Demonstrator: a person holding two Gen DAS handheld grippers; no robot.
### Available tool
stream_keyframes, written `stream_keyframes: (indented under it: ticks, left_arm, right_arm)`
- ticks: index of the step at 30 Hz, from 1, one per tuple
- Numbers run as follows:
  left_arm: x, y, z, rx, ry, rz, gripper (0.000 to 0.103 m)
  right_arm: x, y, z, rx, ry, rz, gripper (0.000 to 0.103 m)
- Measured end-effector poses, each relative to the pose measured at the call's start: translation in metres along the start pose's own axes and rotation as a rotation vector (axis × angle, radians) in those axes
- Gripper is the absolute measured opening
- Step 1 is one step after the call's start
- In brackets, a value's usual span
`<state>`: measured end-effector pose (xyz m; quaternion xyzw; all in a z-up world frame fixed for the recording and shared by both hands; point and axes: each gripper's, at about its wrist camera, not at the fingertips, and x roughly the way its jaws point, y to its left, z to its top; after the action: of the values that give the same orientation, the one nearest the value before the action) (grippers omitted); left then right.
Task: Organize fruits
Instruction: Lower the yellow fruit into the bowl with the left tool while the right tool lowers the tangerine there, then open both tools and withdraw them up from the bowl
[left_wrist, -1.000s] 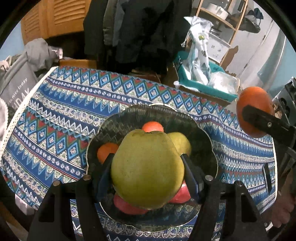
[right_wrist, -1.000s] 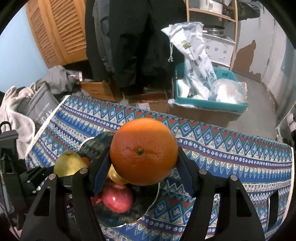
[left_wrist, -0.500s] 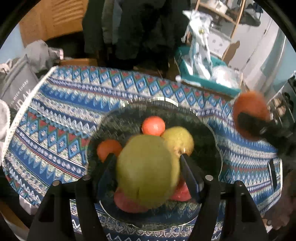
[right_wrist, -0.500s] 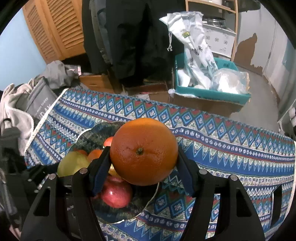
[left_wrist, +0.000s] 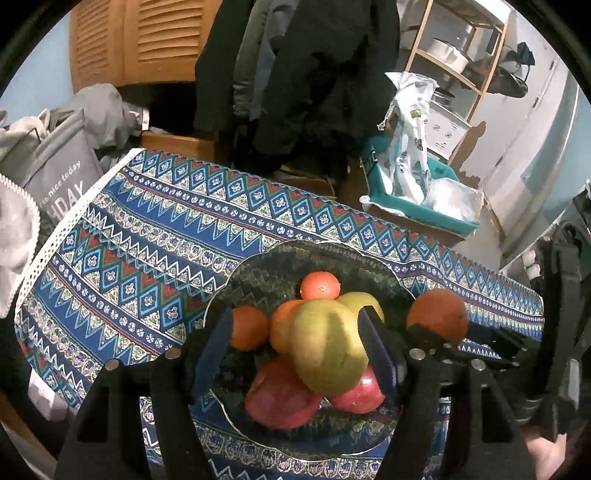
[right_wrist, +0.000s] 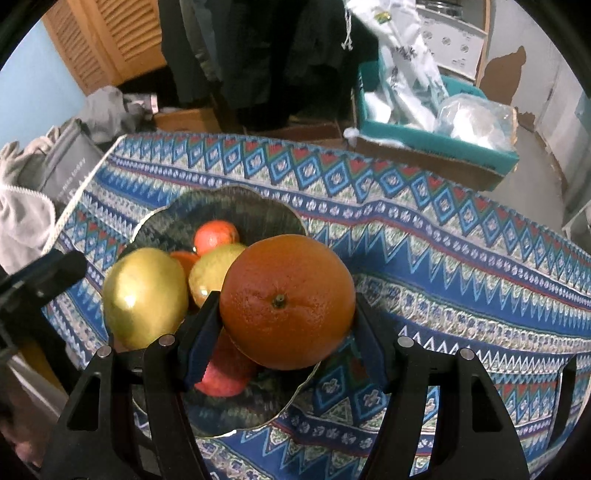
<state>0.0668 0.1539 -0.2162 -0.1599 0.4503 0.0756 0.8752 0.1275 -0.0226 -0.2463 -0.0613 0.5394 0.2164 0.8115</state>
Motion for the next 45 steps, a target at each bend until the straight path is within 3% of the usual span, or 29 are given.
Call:
stream_keyframes:
  ticks: [10, 22, 31, 45]
  left_arm:
    - [-0.004, -0.003, -0.002, 0.018, -0.006, 0.009, 0.071]
    - [-0.027, -0.017, 0.004, 0.048, -0.049, 0.007, 0.071]
    - [-0.061, -0.040, 0.014, 0.101, -0.123, -0.009, 0.073]
    - [-0.112, -0.082, 0.020, 0.180, -0.234, -0.068, 0.080]
  right_arm:
    - [0.021, -0.003, -0.008, 0.011, 0.072, 0.029, 0.070]
    - [-0.024, 0.000, 0.007, -0.014, -0.068, -0.021, 0.070]
    - [-0.093, -0.013, 0.016, -0.008, -0.223, -0.095, 0.070]
    - [-0.183, -0.029, 0.012, 0.005, -0.392, -0.169, 0.070]
